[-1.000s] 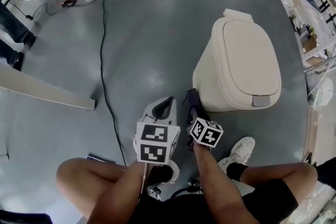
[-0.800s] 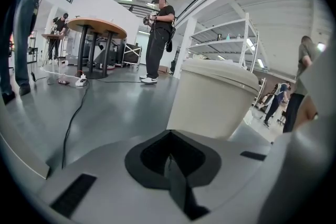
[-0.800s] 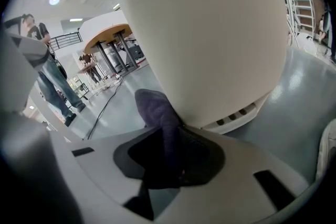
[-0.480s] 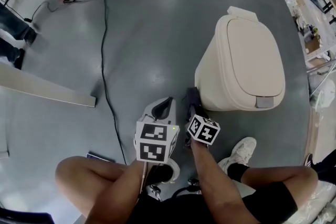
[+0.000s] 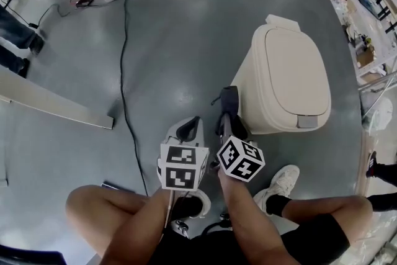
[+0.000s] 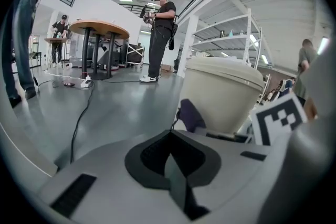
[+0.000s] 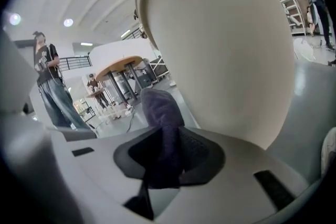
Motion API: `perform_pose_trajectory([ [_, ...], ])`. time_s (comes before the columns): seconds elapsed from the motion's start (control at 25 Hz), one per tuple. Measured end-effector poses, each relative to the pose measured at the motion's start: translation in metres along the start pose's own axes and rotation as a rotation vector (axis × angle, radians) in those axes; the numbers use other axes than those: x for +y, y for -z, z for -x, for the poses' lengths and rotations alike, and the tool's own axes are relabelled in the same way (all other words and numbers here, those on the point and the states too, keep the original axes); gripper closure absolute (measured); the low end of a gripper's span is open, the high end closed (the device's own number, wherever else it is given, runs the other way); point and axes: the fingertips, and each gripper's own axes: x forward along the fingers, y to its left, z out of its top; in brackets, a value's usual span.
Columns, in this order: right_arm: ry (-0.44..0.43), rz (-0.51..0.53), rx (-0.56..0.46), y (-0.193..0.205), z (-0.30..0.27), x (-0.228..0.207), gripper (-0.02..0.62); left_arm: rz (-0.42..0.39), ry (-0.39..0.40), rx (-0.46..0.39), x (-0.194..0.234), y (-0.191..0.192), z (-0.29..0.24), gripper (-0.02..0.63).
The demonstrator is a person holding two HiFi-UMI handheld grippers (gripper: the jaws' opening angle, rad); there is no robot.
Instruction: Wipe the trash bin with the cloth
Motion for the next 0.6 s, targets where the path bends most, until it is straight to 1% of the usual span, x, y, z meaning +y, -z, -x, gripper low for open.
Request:
perform_pose_trajectory([
  [0.08,-0.011,-0.020,-0.044,-0.023,0.005,0.015,0.502,0.009,-0.012,0.009,0.005,0.000,0.002,0.606],
  [0.2,-0.020,-0.026,-0.078,-0.051,0.013,0.031,0.502,0.030,-0.026,0.000,0.013,-0.003,0.006,0.606],
  [0.36,-0.013,-0.039,-0.143,-0.082,0.025,0.042,0.502,0.050,-0.032,-0.022,0.019,-0.010,0.009,0.606],
  [0.44,-0.003,-0.059,-0.167,-0.089,0.027,0.043,0.502,0.048,-0.030,-0.025,0.019,-0.011,0.010,0.606],
  [0.6,0.020,-0.086,-0.174,-0.089,0.026,0.040,0.502,0.050,-0.023,-0.026,0.018,-0.010,0.012,0.606],
])
